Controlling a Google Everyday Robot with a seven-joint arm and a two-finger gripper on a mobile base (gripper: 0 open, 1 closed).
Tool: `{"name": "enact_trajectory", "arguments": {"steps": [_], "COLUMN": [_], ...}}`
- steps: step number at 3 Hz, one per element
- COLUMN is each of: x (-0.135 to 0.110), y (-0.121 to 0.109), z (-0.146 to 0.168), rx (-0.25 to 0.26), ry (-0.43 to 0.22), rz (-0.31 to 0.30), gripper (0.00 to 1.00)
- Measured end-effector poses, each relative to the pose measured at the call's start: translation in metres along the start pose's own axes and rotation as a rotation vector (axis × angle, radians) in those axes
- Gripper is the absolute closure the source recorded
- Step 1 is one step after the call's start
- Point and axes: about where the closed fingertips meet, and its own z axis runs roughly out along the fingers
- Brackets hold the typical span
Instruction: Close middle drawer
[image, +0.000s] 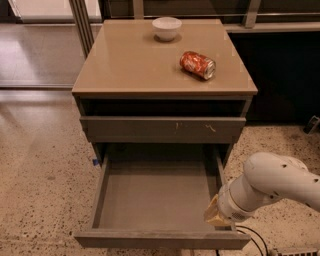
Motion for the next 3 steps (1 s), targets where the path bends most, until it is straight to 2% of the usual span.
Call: {"name": "enact_trajectory", "arguments": {"steps": [1, 2, 3], "x": [0.0, 0.002, -0.004], "y": [0.0, 0.009, 0.016], "z": [0.0, 0.02, 0.051], "rx": [0.0, -0.016, -0.045], "ry": [0.0, 0.006, -0.015], "rz": [0.0, -0.003, -0.007], "gripper": [1.0, 1.0, 1.0]}}
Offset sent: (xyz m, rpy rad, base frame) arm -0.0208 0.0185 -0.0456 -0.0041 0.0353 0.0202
